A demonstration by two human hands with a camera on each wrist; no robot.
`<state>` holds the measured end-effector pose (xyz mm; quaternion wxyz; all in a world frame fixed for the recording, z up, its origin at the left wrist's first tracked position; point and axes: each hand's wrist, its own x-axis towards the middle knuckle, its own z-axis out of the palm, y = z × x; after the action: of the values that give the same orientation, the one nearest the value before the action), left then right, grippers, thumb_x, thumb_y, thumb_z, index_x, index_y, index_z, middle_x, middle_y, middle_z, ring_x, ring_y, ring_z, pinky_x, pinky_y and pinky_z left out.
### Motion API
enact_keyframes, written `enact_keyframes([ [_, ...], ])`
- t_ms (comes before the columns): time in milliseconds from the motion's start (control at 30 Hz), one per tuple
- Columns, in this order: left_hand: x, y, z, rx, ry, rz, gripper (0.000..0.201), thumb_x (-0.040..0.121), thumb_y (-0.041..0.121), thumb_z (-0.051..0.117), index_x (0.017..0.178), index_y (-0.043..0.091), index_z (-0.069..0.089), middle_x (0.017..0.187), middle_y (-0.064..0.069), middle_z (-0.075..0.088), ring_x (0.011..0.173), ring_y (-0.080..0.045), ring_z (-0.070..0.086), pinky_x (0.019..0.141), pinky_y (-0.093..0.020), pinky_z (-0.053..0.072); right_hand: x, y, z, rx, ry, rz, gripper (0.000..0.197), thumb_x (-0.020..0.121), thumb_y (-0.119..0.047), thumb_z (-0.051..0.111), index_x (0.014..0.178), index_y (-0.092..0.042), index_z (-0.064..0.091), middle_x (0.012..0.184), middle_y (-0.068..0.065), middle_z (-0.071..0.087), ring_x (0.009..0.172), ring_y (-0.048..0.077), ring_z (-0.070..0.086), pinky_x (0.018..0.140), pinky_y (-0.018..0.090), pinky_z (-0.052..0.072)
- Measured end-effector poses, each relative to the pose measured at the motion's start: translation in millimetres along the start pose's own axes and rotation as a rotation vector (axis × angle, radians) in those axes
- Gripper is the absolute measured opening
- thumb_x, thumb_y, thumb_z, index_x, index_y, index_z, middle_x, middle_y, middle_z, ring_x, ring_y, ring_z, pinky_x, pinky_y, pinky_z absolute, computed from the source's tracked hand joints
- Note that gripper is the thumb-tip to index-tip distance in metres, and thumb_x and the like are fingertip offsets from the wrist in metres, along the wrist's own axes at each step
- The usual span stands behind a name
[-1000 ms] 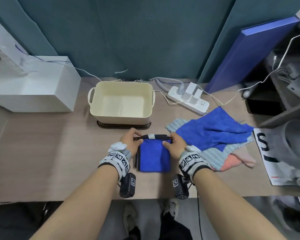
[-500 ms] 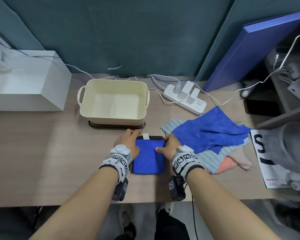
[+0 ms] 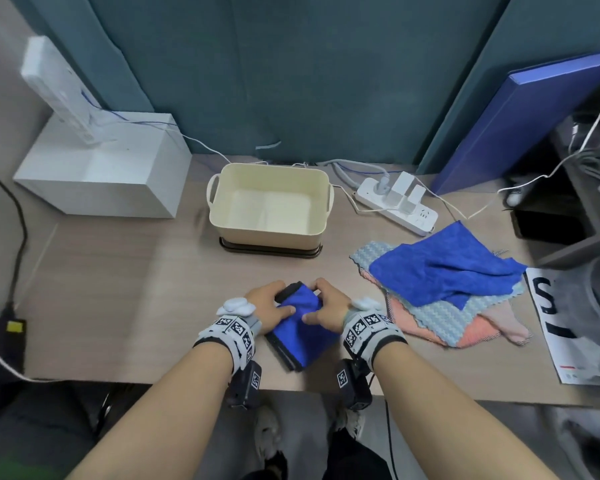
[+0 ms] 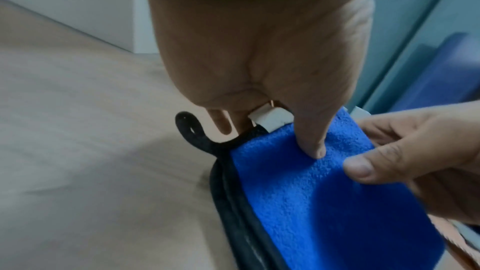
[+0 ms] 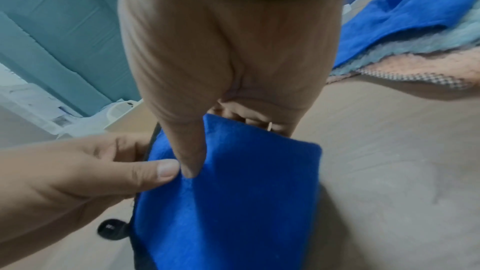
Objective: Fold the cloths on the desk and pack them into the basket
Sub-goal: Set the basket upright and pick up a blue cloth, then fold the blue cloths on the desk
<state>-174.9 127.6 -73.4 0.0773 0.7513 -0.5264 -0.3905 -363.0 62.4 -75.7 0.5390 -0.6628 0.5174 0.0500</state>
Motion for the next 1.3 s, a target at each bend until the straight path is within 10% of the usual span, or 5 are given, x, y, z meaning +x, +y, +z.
enact_keyframes([
  [367, -40, -117, -17, -0.274, 0.279, -0.279, 0.039, 0.094, 0.024, 0.065, 0.129, 0.018, 0.049, 0.126, -0.001, 0.060, 0.110, -0.025, 0.059, 0.083, -0.028, 0.039, 19, -34, 73, 0.120, 0.101, 0.106, 0.034, 0.085, -0.017, 0.081, 0.087, -0.023, 0.047, 0.074, 0.001, 0.058, 0.069, 0.022, 0.055, 0.054, 0.033, 0.049],
  [500, -46, -145, -23, -0.287, 0.366, -0.368, 0.049, 0.087, 0.033, 0.073, 0.128, 0.030, 0.046, 0.125, 0.003, 0.061, 0.096, -0.019, 0.059, 0.086, -0.034, 0.049, 53, -19, 109, 0.034, 0.032, 0.128, 0.059, 0.048, -0.046, 0.083, 0.091, -0.047, 0.042, 0.080, 0.000, 0.069, 0.073, 0.026, 0.072, 0.073, 0.052, 0.064],
  [833, -63, -182, -40, -0.263, 0.410, -0.480, 0.055, 0.080, 0.041, 0.075, 0.123, 0.037, 0.041, 0.118, 0.004, 0.062, 0.093, -0.023, 0.065, 0.089, -0.041, 0.055, 40, -69, 132, -0.202, 0.036, 0.100, 0.062, 0.067, -0.047, 0.084, 0.109, -0.030, 0.043, 0.099, -0.004, 0.066, 0.088, 0.022, 0.068, 0.085, 0.047, 0.060],
  [1100, -62, -112, -51, -0.061, 0.549, -0.381, 0.047, 0.081, 0.035, 0.075, 0.122, 0.023, 0.055, 0.125, -0.004, 0.051, 0.104, -0.029, 0.059, 0.087, -0.036, 0.048, 2, -64, 69, -0.329, 0.091, 0.129, 0.048, 0.086, -0.047, 0.073, 0.112, -0.022, 0.042, 0.094, -0.002, 0.059, 0.089, 0.026, 0.063, 0.075, 0.035, 0.047],
  [1300, -12, 5, -24, -0.076, 0.300, -0.081, 0.035, 0.079, 0.030, 0.069, 0.112, 0.028, 0.057, 0.118, -0.001, 0.055, 0.093, -0.026, 0.064, 0.086, -0.040, 0.054, -34, -18, -29, -0.324, 0.231, 0.151, 0.038, 0.081, -0.041, 0.069, 0.111, -0.026, 0.051, 0.105, 0.003, 0.063, 0.094, 0.026, 0.064, 0.081, 0.038, 0.053],
])
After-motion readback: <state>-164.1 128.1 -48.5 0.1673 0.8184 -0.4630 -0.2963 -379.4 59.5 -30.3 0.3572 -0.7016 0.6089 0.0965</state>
